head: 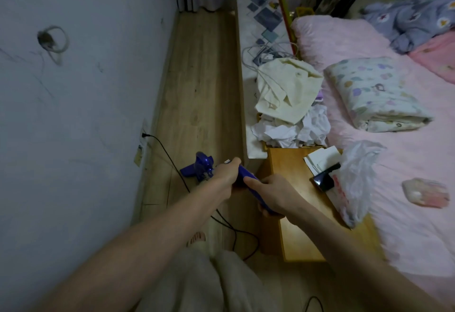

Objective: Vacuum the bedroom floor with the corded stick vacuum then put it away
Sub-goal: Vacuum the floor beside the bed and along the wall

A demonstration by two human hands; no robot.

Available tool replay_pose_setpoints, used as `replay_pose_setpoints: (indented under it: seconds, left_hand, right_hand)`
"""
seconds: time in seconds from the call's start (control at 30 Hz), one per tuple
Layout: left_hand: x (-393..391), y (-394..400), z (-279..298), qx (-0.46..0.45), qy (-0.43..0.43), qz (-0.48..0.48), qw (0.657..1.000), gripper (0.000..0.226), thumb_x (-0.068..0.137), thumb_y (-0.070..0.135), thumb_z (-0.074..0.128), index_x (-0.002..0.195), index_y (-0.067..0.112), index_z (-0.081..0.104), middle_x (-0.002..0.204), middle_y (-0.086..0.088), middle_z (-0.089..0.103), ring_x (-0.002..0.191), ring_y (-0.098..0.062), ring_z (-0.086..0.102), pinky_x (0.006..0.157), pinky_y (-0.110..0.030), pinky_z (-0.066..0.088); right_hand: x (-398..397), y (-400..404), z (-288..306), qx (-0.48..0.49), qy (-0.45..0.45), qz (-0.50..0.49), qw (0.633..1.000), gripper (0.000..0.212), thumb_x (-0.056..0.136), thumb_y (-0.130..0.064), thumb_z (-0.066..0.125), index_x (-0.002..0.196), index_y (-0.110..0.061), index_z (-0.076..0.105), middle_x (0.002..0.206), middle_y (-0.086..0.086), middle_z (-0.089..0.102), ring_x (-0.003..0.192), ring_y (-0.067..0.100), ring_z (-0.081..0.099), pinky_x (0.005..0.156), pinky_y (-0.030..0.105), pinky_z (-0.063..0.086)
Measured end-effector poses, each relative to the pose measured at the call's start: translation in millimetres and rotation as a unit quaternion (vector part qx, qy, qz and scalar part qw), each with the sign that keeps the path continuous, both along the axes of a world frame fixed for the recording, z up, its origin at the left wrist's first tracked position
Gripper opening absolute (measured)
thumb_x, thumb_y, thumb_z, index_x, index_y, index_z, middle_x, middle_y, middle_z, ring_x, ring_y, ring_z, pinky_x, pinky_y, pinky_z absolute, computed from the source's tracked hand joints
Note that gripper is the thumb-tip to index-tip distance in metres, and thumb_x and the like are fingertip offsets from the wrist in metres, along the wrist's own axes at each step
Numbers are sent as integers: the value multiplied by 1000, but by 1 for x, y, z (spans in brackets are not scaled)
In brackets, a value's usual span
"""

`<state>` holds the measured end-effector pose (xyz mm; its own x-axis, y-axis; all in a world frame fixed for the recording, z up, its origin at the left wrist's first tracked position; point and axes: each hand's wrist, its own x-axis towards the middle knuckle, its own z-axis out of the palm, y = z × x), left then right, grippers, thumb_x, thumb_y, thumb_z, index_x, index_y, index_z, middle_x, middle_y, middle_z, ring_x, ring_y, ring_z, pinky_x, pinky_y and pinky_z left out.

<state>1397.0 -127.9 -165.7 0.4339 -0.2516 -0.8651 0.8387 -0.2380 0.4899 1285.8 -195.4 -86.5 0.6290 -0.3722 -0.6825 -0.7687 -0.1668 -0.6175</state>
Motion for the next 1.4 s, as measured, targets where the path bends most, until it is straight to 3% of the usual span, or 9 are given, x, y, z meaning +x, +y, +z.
replay_pose_setpoints:
  seconds: [0.1,0.23,0.37,0.47,0.6,0.77,0.97,1.2,1.4]
  left_hand:
    - [-9,6,3,-4,5,13,1000,20,92,25,60,95,9,49,93,-15,67,89,-25,69,87,-43,57]
    - [-10,2,7,-11,-2,9,1000,23,93,25,60,103,6,51,95,-16,67,89,-26,69,85,-43,57]
    - [-2,-8,13,-17,8,17,1000,32,92,22,62,118,10,46,101,-18,66,77,-25,70,65,-42,60]
    - [16,-13,7,-15,11,13,1000,25,94,24,60,109,11,46,100,-18,65,79,-25,69,76,-44,59]
    - [56,-16,0,-17,8,-3,1000,19,97,25,55,101,8,47,87,-15,64,75,-23,66,82,-41,57]
    - [121,-15,-8,-9,1,-12,1000,32,98,26,54,121,6,44,89,-15,64,71,-22,66,74,-39,57]
    - [206,-5,-23,21,-9,-16,1000,31,95,27,58,118,8,50,86,-13,63,70,-22,65,59,-37,55]
    - [284,0,-30,26,-14,-24,999,38,95,29,58,124,7,49,86,-12,63,73,-22,65,66,-38,56]
    - [302,-2,-30,39,-20,-46,998,31,96,28,55,119,8,49,86,-12,64,73,-21,65,71,-38,56]
  right_hand:
    - [-9,5,-5,18,-19,-7,1000,42,94,-46,54,87,-5,62,53,-1,57,40,9,51,41,17,42]
    - [-9,-3,-9,10,-20,3,1000,44,94,-46,54,89,-3,62,54,1,58,38,9,51,38,17,39]
    - [-2,-15,-17,7,-17,3,1000,49,94,-49,53,90,-1,62,56,4,57,36,10,49,36,17,38]
    - [15,-19,-23,12,-15,1,1000,47,94,-49,53,86,-4,60,56,4,57,37,10,49,37,18,38]
    - [54,-20,-31,12,-13,-9,1000,42,94,-49,53,83,-9,53,57,1,55,38,9,49,39,19,41]
    - [118,-14,-44,27,-3,-35,999,41,94,-50,52,87,-9,54,60,2,57,39,8,50,38,18,40]
    - [201,8,-70,55,6,-81,995,42,94,-50,51,83,-10,55,62,3,58,48,13,51,47,23,44]
    - [281,16,-85,59,1,-83,995,42,95,-52,48,86,-11,54,64,2,58,46,11,50,45,22,43]
    - [297,17,-82,36,9,-59,998,42,96,-53,45,89,-12,52,67,2,58,48,11,50,46,21,42]
